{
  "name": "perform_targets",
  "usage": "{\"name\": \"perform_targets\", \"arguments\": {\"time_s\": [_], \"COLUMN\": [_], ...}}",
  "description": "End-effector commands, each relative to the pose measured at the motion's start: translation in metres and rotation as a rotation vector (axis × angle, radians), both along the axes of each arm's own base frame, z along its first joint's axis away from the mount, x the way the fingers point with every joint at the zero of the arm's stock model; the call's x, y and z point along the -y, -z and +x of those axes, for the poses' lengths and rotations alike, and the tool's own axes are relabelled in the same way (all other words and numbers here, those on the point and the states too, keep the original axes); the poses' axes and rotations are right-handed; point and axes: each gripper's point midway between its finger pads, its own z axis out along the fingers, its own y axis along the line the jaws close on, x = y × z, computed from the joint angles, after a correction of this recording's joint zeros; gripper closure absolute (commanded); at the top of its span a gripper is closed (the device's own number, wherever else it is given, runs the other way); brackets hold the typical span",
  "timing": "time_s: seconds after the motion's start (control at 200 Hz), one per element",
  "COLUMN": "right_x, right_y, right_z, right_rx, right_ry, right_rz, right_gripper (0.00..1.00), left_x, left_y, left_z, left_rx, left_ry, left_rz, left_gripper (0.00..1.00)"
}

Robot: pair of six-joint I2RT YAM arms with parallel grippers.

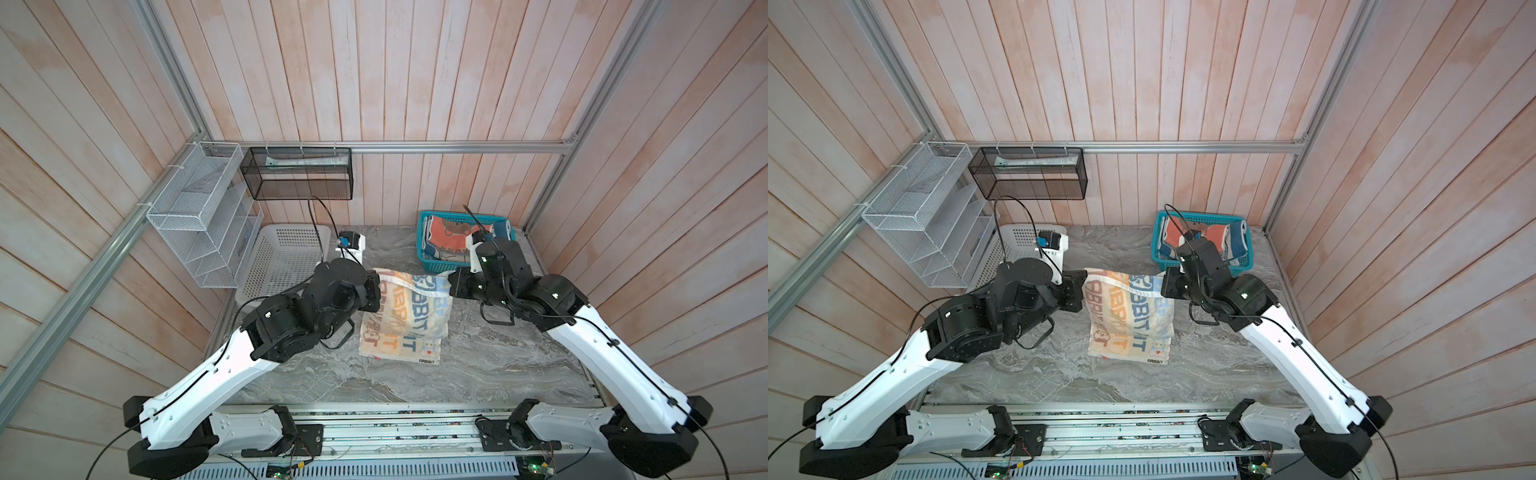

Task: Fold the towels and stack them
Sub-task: 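Lay the striped towel flat on the table while the right gripper grasps its corner, then grasp the striped towel's far corners with both grippers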

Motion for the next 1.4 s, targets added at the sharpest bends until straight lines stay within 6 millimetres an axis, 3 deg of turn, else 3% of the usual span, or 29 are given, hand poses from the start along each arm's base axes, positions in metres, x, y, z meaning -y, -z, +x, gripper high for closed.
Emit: {"name": "perform_targets", "arguments": {"time_s": [0.0, 0.205, 0.35, 0.525, 0.66, 0.835, 1.0, 1.115, 1.245, 1.395], "right_x": [-0.009, -0.025, -0.039, -0.057, -0.064, -0.057, -0.04, -0.023, -0.014, -0.014], "right_y": [0.022, 0.033, 0.023, 0.028, 0.056, 0.121, 0.188, 0.227, 0.246, 0.243], "right_z": [0.024, 0.083, 0.121, 0.153, 0.161, 0.142, 0.098, 0.068, 0.053, 0.055], "right_rx": [-0.047, -0.039, 0.025, 0.035, -0.032, -0.186, -0.321, -0.409, -0.447, -0.445], "right_ry": [-0.022, -0.034, -0.059, -0.106, -0.126, -0.132, -0.128, -0.106, -0.098, -0.105], "right_rz": [-0.084, -0.088, -0.101, -0.122, -0.154, -0.19, -0.17, -0.159, -0.158, -0.171], "right_gripper": [1.0, 1.0, 1.0, 1.0, 1.0, 1.0, 1.0, 1.0, 1.0, 1.0], "left_x": [-0.007, -0.041, -0.061, -0.07, -0.067, -0.062, -0.055, -0.055, -0.047, -0.039], "left_y": [0.014, 0.05, 0.063, 0.085, 0.12, 0.178, 0.247, 0.285, 0.305, 0.3], "left_z": [0.021, 0.082, 0.116, 0.143, 0.152, 0.134, 0.09, 0.06, 0.041, 0.034], "left_rx": [-0.055, -0.111, -0.115, -0.141, -0.205, -0.317, -0.486, -0.578, -0.634, -0.647], "left_ry": [0.049, 0.012, -0.026, -0.026, -0.003, 0.025, 0.051, 0.049, 0.074, 0.09], "left_rz": [0.063, 0.03, 0.022, 0.005, 0.002, -0.03, -0.124, -0.15, -0.175, -0.183], "left_gripper": [1.0, 1.0, 1.0, 1.0, 1.0, 1.0, 1.0, 1.0, 1.0, 1.0]}}
